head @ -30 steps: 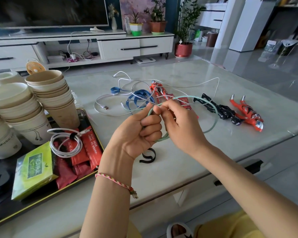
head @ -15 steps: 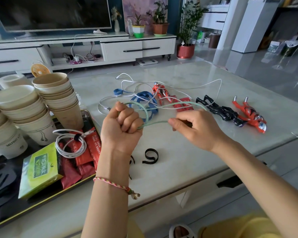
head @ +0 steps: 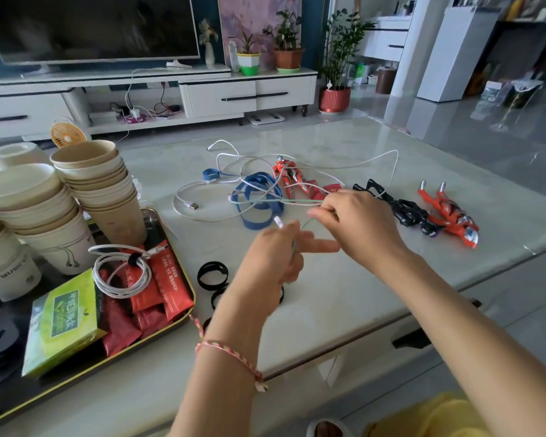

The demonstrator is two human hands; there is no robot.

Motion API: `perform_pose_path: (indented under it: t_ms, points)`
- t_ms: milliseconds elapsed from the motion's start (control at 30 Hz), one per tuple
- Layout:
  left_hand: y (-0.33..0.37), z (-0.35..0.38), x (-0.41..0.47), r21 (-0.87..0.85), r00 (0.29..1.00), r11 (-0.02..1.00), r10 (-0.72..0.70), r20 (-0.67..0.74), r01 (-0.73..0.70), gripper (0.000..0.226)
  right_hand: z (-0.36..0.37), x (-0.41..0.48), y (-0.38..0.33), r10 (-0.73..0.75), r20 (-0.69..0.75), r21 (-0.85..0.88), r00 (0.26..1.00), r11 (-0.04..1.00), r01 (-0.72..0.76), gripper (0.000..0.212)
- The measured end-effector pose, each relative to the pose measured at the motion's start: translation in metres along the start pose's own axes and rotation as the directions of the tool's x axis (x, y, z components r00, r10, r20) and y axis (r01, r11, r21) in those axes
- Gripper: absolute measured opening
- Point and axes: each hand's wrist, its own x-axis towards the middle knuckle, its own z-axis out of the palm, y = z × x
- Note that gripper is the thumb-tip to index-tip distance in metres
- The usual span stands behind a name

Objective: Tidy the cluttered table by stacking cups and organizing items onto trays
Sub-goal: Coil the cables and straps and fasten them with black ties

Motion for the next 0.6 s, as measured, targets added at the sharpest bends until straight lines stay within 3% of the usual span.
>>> perform_pose_path:
  t_ms: [133,233,300,434,534,600]
  points:
    - [-0.008,0.004,0.009,0.008,0.985,1.0,0.014,-0.173,-0.013,0.032,-0.002,-0.005,-0.023,0.092,-0.096,0.233,0.991,0.97,-0.067,0.031]
    - [-0.008,0.002,0.016,-0.104,0.955,0.988,0.081,-0.287,-0.115,0.038,-0.004,-0.013,-0.045,0.014,-0.1,0.358,0.995,0.933,0.023,0.022]
    - [-0.006,-0.002,0.017,-0.226,0.938,0.961,0.078,-0.338,-0.161,0.041,-0.002,-0.021,-0.058,-0.137,-0.067,0.317,0.988,0.936,0.151,0.022]
    - [-0.003,-0.01,0.016,-0.492,0.978,0.856,0.068,-0.197,-0.159,0.039,0.002,-0.033,-0.068,-0.341,0.047,0.17,0.939,0.929,0.329,0.041]
    - [0.005,-0.015,0.016,-0.667,0.98,0.722,0.088,-0.179,-0.187,0.033,0.002,-0.038,-0.063,-0.347,0.066,0.156,0.936,0.93,0.333,0.049]
    - [0.012,-0.023,0.016,-0.748,0.97,0.618,0.142,-0.197,-0.243,0.034,0.004,-0.041,-0.057,-0.338,0.076,0.105,0.938,0.938,0.33,0.036]
